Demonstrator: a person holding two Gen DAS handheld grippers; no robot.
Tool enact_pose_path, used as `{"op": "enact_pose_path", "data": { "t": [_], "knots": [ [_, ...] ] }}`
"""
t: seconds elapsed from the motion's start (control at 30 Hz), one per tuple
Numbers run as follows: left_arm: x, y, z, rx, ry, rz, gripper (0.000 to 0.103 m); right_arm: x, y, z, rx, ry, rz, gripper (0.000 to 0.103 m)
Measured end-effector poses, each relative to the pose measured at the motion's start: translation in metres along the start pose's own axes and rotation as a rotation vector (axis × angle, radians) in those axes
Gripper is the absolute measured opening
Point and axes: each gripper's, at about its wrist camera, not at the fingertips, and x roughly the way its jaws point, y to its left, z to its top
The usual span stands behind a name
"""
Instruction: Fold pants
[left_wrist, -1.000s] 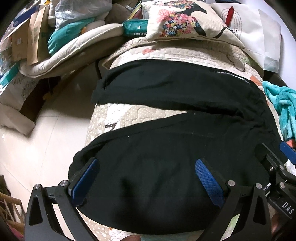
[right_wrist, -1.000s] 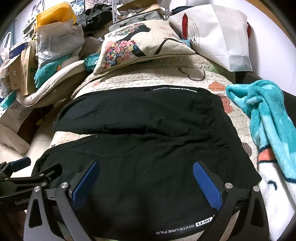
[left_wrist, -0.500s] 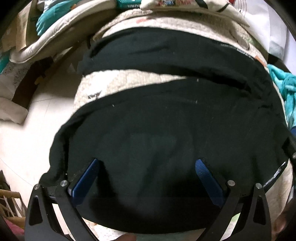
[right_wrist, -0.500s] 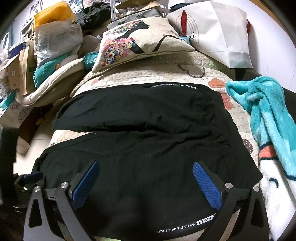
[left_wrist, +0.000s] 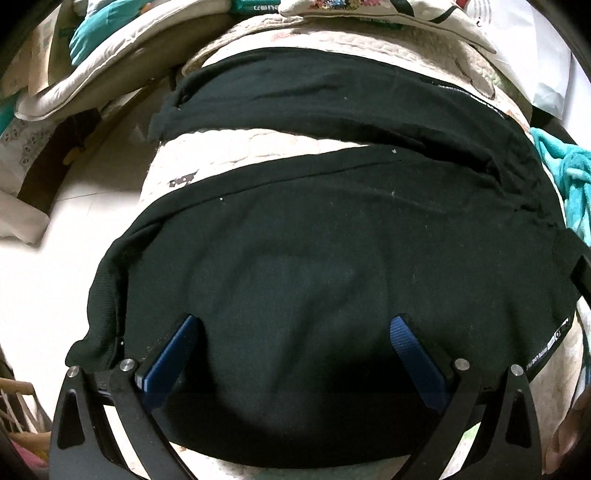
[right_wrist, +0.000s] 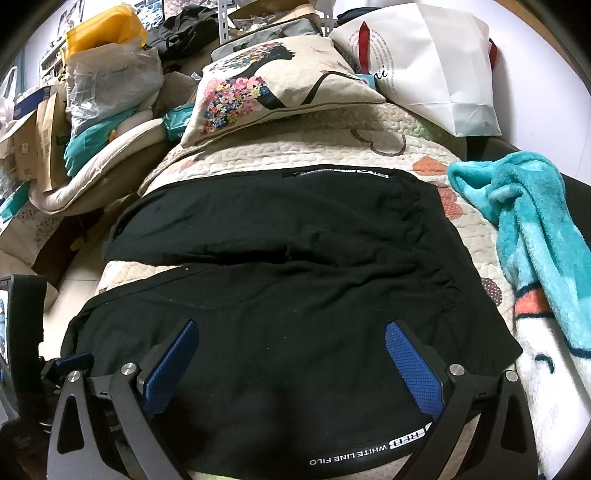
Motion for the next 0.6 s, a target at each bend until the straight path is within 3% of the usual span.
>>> {"op": "enact_pose_path", "data": {
  "t": [0.13, 0.33, 0.5, 0.6],
  "knots": [
    [0.0, -0.002, 0.002, 0.01, 0.001, 0.007, 0.103, -0.005, -0.001, -0.002, -0.009, -0.064, -0.025, 0.103],
    [-0.003, -0.005, 0.002, 0.035, -0.001, 0.015, 0.103, -0.004, 0.006, 0.001, -0.04, -0.056, 0.023, 0.103],
    [-0.017, -0.007, 0.006, 0.038, -0.058, 0.002, 0.081, -0.007, 0.012, 0.001, -0.072, -0.065, 0.023, 0.103],
    [-0.034, -0.006, 0.012, 0.026, -0.148, 0.011, 0.081, -0.006, 0.01, 0.003, -0.072, -0.056, 0.004, 0.103]
  ]
}}
